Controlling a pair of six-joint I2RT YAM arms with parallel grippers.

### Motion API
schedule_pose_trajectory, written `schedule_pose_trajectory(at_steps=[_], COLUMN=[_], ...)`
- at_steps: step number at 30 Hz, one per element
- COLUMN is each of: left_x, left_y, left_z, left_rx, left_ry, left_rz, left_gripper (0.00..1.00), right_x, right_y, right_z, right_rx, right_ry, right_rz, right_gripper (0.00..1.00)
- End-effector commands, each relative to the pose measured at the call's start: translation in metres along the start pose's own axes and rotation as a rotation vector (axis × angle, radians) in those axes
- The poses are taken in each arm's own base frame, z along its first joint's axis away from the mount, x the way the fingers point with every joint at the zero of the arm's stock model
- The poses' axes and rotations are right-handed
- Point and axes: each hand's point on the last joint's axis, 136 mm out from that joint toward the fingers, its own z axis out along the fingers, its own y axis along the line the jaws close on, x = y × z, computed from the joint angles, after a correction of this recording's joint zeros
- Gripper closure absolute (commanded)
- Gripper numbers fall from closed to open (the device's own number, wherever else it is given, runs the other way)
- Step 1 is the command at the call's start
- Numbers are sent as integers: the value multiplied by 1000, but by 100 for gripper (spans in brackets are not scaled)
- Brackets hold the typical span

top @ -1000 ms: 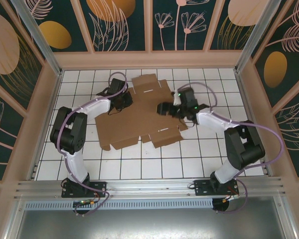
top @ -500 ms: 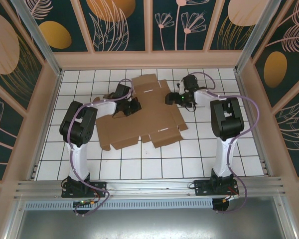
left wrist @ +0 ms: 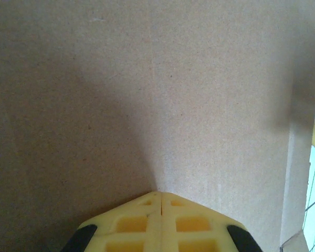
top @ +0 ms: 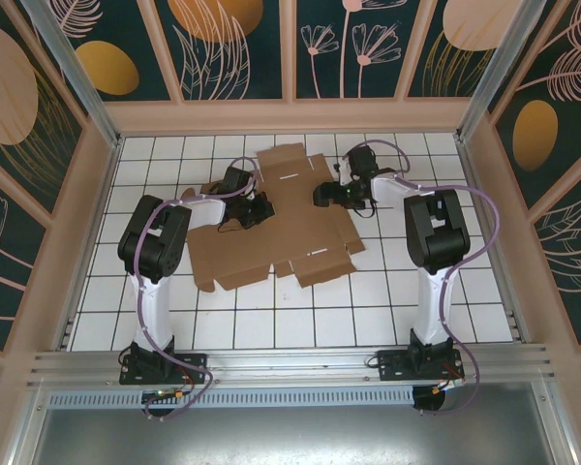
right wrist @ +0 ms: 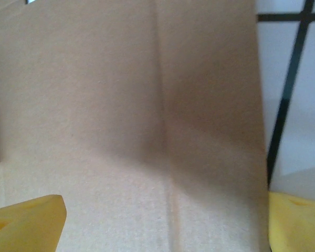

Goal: Fold the paper box

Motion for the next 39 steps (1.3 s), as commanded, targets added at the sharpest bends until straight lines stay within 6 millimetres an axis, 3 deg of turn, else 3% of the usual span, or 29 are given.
schedule_pose_trajectory(at_steps=[1,5,7,12,17,20,27,30,32,35,39], left_x=[8,8,7,8,9,8,7,5,7,4,-1], left_y=[15,14,15,16,17,18,16,10,-2,-21,-18], left_z=[9,8,8,9,10,9,6,2,-7,-34,-72], left_rx=[-24,-25,-29,-32,-34,-41,-44,-27,17,53,-32], left_ry=[26,26,26,27,33,30,19,17,17,-30,-126], left_rz=[-14,-11,-8,-4,-3,3,0,-5,-31,-44,-18], left_gripper=[100,100,100,100,100,100,100,100,100,100,100], right_x=[4,5,9,15,19,18,21,23,24,16,1], right_y=[35,40,33,10,9,-2,-28,-29,-30,-41,-44], right_z=[-26,-37,-37,-28,-14,-9,4,9,8,-7,-21], right_rx=[-176,-268,-277,-279,-306,-251,-45,28,69,187,318], right_ry=[0,-3,-1,8,39,32,48,71,89,68,47], right_rz=[53,95,120,191,201,199,137,84,58,23,-40], right_gripper=[8,12,16,31,49,65,85,92,93,94,94])
